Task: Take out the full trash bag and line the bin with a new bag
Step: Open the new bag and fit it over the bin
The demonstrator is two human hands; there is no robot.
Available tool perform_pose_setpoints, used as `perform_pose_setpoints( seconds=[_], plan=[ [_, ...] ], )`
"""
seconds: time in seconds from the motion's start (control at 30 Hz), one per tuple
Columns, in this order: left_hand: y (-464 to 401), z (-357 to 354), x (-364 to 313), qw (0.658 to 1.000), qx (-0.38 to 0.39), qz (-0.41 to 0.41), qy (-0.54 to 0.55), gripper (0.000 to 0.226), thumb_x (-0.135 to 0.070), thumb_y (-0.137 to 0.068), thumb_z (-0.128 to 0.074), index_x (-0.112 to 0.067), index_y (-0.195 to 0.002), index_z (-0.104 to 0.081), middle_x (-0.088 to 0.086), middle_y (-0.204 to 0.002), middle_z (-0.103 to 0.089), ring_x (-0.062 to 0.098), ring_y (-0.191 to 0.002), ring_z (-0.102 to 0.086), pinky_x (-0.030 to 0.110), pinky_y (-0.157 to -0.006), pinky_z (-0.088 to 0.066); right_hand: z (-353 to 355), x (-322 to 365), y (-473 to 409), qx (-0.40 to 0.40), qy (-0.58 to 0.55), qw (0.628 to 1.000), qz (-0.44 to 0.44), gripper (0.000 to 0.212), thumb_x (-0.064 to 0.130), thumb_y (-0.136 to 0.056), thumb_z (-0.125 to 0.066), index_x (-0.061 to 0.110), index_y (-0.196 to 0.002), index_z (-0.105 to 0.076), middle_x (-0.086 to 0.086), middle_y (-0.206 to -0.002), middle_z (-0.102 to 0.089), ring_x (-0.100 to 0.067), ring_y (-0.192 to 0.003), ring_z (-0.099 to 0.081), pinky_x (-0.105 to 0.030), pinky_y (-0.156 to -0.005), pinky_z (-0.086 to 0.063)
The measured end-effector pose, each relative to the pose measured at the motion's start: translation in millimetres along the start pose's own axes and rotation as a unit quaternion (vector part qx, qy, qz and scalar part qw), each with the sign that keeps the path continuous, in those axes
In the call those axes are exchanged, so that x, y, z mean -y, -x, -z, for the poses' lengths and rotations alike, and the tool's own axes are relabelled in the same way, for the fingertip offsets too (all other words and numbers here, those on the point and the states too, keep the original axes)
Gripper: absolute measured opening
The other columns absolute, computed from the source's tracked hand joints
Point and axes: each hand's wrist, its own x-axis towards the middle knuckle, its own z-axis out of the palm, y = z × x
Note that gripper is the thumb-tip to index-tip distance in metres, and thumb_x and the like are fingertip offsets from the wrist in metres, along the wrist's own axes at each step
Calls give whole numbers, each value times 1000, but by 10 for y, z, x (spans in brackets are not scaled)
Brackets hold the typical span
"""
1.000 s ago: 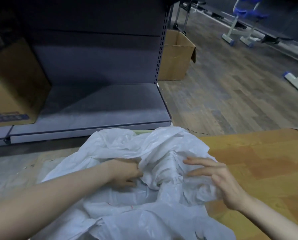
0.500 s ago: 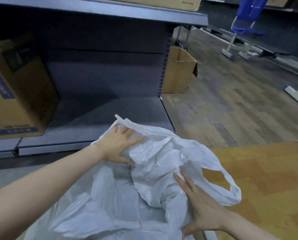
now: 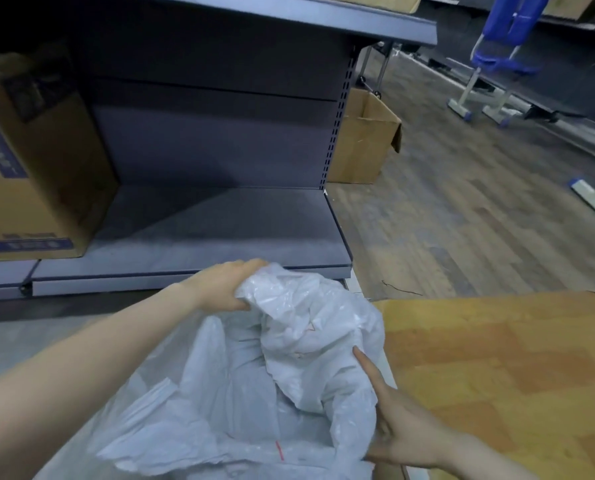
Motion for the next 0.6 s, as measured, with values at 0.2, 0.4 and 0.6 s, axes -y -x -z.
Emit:
perform_pose_setpoints(
  seconds=[0.2, 0.4, 0.6],
  plan=[
    [601, 52, 65, 971, -134, -181, -74, 76, -69, -87, -31, -21, -146, -34, 12, -146, -34, 27, -137, -29, 42, -113, -23, 521, -147, 73, -178, 287, 937, 93, 81, 25, -69, -41, 41, -146, -22, 9, -94, -49, -13, -68, -53, -20, -52, -35],
    [1253, -132, -151, 942, -68, -323, -52, 74, -75, -86, -19, -20, -112, -61, 4, -109, -61, 20, -106, -57, 42, -109, -22, 223, 743, -504, -187, 250, 918, 244, 41, 18, -82, -36, 15, -116, -60, -8, -105, -64, -26, -90, -64, -33, -59, -55],
    [1360, -419, -71, 928, -97, -333, -132, 60, -80, -76, -36, -22, -69, -49, -4, -66, -47, 15, -70, -48, 49, -108, -22, -857, 948, -1478, 203, 124, 958, -160, 91, 68, -88, -35, 34, -141, 30, -15, -154, 28, -35, -144, 18, -53, -118, 1]
  ],
)
